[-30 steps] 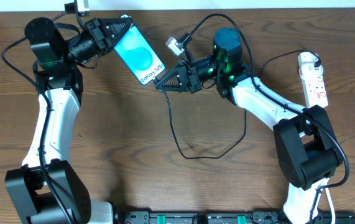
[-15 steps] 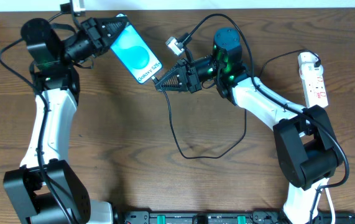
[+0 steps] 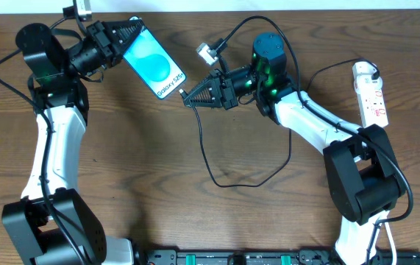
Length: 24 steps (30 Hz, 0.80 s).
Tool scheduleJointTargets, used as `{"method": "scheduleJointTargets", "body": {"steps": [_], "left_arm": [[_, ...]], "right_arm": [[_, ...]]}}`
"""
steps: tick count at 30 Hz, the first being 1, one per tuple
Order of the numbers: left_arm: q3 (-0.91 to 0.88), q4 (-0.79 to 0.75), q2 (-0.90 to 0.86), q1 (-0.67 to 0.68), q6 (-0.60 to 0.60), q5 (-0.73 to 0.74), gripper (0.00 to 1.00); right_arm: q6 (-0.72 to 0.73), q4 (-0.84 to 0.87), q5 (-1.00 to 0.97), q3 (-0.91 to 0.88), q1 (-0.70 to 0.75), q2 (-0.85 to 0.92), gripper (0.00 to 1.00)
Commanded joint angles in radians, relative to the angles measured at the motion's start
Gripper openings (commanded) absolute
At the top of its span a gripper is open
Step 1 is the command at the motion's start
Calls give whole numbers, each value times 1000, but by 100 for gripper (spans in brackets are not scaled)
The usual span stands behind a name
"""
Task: Plug charger to phone and switch on socket
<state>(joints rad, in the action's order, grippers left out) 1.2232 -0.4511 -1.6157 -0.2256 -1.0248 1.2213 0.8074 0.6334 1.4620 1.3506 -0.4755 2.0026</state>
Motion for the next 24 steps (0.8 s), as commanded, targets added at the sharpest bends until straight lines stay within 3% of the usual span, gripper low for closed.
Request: {"method": "scheduleJointTargets", "body": {"steps": [1, 6, 24], "left_arm": [[10, -7, 5, 3, -16, 48, 7], [7, 2, 4, 8, 40, 51, 8], [6, 27, 2, 37, 72, 45, 7]], "right_arm": [[5, 4, -16, 14, -3, 4, 1], [5, 4, -16, 14, -3, 4, 1], [8, 4, -19, 14, -4, 4, 1]]}}
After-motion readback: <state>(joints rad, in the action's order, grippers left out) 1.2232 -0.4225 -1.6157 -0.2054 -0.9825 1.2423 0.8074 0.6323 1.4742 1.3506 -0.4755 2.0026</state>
